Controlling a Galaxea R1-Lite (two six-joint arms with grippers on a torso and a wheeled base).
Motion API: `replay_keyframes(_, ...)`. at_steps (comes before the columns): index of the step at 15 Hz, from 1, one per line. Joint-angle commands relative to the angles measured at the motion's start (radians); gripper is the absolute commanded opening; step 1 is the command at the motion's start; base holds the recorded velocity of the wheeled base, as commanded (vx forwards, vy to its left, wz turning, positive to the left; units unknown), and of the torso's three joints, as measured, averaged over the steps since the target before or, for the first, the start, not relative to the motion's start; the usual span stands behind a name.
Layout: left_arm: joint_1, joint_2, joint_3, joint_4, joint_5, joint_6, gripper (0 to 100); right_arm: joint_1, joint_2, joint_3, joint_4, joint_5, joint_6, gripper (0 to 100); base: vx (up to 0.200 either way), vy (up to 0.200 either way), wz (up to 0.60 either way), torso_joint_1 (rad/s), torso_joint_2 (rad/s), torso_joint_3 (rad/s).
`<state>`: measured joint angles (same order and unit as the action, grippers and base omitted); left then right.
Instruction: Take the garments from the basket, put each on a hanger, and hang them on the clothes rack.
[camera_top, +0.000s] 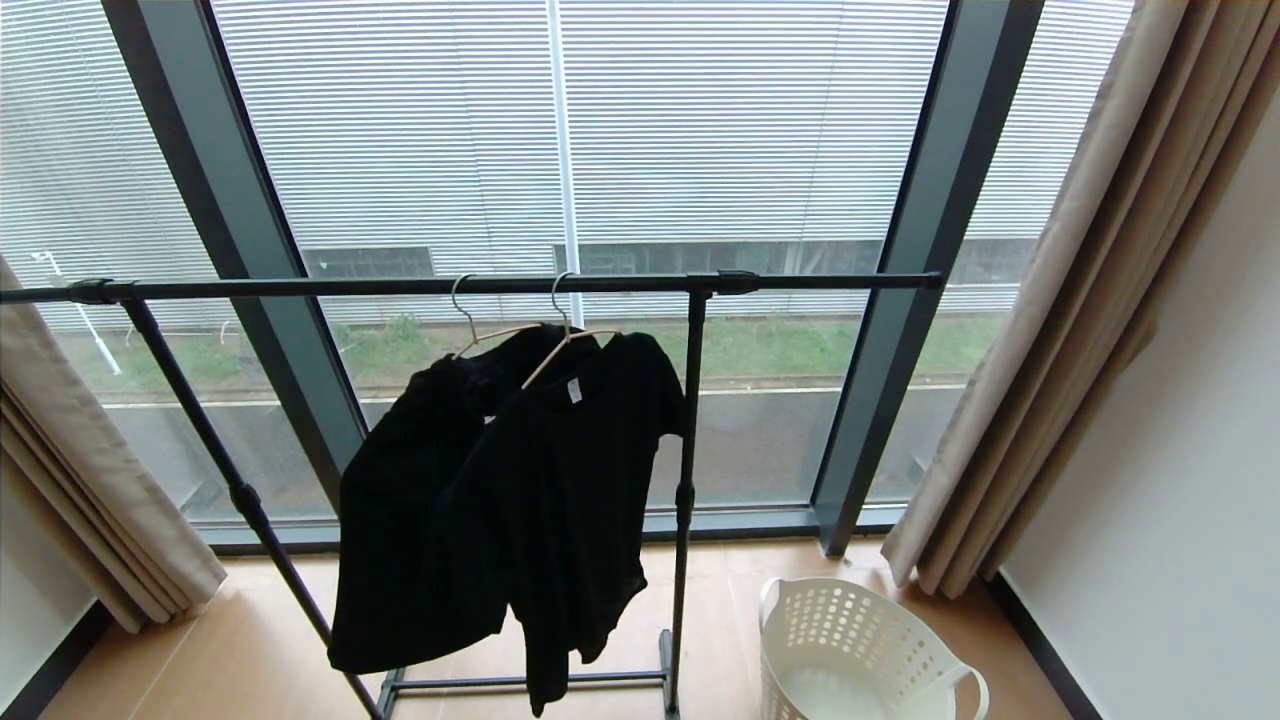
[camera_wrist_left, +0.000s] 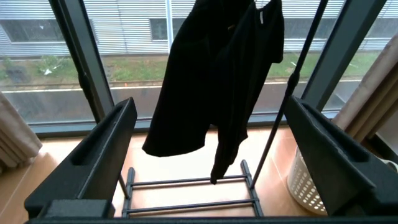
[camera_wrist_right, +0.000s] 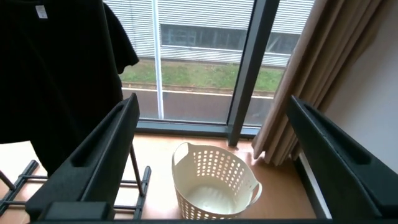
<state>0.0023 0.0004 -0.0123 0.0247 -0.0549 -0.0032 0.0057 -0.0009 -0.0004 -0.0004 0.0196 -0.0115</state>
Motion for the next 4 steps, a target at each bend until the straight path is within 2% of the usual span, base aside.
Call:
replay_keyframes(1, 0.001, 0.0, 0.0, 0.0, 0.0, 0.0, 100, 0.0, 0.002, 0.0, 0.0, 0.002, -0.004, 100, 0.0, 0.0, 0.0, 0.0, 0.0, 0.0)
replay_keyframes(4, 0.001, 0.0, 0.0, 0.0, 0.0, 0.0, 100, 0.0, 0.004, 0.0, 0.0, 0.0, -0.004, 100, 0.0, 0.0, 0.0, 0.0, 0.0, 0.0)
